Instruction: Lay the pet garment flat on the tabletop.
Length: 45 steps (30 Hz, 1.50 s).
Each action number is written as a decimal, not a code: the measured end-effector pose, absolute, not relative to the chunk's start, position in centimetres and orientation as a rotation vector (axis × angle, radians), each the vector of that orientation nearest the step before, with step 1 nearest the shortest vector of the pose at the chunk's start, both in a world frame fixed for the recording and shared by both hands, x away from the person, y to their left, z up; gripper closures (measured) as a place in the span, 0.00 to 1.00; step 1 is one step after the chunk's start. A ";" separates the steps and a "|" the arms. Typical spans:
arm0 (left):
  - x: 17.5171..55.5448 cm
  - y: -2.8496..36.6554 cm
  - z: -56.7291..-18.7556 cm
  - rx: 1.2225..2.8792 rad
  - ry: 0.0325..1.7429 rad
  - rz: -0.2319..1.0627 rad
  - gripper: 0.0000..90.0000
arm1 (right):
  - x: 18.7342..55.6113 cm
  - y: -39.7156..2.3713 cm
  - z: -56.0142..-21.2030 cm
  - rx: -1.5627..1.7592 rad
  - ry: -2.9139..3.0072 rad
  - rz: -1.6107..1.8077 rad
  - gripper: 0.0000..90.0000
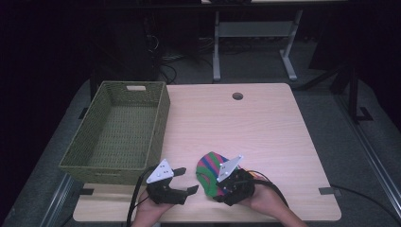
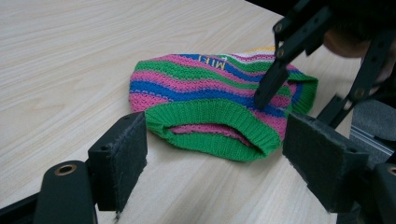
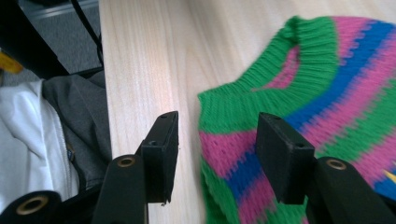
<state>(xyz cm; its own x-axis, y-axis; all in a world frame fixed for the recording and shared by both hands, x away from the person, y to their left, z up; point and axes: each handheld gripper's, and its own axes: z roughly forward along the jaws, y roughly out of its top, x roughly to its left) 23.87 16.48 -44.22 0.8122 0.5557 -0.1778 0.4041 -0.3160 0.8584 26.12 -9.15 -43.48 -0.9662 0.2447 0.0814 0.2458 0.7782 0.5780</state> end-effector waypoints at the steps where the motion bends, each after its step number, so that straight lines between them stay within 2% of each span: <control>1: 23.9 16.5 -44.2 1.949 0.721 0.180 0.24 | 26.1 -8.8 -43.7 -0.402 -2.974 -0.951 0.56; 12: 24.0 16.4 -44.3 1.963 0.712 0.177 0.25 | 25.9 -7.7 -44.6 -0.338 -3.094 -0.876 0.76; 15: 23.9 16.6 -44.2 1.959 0.720 0.174 0.25 | 26.0 -7.8 -44.3 -0.356 -3.058 -0.887 0.88; 17: 24.0 16.7 -44.3 1.950 0.724 0.176 0.25 | 26.2 -7.9 -44.1 -0.365 -3.042 -0.893 0.91; 27: 24.4 16.7 -44.5 1.937 0.741 0.149 0.27 | 26.2 -9.0 -42.4 -0.409 -3.015 -0.976 0.93; 45: 25.0 15.5 -44.4 1.959 0.708 0.185 0.27 | 28.5 -12.6 -38.0 -0.556 -2.967 -1.144 0.93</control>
